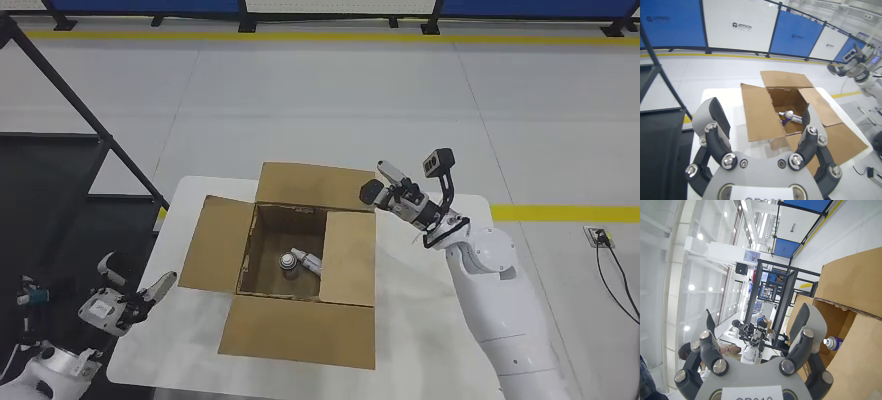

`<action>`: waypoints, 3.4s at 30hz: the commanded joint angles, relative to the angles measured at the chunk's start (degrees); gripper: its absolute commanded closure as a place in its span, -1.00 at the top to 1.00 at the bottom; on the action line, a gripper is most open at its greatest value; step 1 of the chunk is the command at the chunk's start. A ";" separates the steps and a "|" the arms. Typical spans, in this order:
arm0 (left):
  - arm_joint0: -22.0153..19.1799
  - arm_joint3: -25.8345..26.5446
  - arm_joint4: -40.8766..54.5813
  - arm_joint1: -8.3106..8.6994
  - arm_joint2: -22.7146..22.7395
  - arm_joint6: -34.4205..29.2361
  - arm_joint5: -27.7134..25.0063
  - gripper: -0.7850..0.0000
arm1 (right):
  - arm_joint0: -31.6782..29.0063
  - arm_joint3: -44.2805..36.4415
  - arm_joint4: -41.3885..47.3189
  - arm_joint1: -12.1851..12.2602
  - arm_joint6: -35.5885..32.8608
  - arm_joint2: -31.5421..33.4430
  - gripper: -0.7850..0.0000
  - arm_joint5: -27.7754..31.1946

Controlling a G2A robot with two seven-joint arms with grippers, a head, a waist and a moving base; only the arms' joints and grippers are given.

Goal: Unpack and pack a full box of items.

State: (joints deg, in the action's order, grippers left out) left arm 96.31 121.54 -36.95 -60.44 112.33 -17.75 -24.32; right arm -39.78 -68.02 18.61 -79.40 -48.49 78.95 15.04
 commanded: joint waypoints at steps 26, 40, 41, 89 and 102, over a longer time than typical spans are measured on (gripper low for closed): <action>-35.63 -15.45 8.65 -0.39 -36.36 -31.36 11.26 1.00 | -16.36 -10.02 -2.89 4.54 -6.10 13.26 1.00 4.45; -45.69 -29.40 24.21 -2.65 -47.51 -38.23 15.98 1.00 | -18.90 -11.61 1.42 6.37 -16.40 15.65 1.00 10.56; -46.86 -31.02 25.28 -2.97 -48.73 -38.77 16.46 1.00 | -19.06 -11.51 1.54 6.54 -16.85 15.94 1.00 10.76; -53.08 -28.07 27.59 -8.37 -61.41 -20.59 14.72 1.00 | -27.00 -10.58 18.39 10.42 -13.70 19.53 1.00 20.81; -60.33 -38.30 26.04 -12.81 -71.87 -19.18 9.84 1.00 | -27.72 -8.36 22.71 11.11 -15.35 20.60 1.00 22.64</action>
State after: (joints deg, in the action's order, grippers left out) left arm 36.47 84.15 -11.01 -72.92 41.07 -36.94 -14.40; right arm -67.49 -76.46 41.24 -68.33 -63.82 99.52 37.72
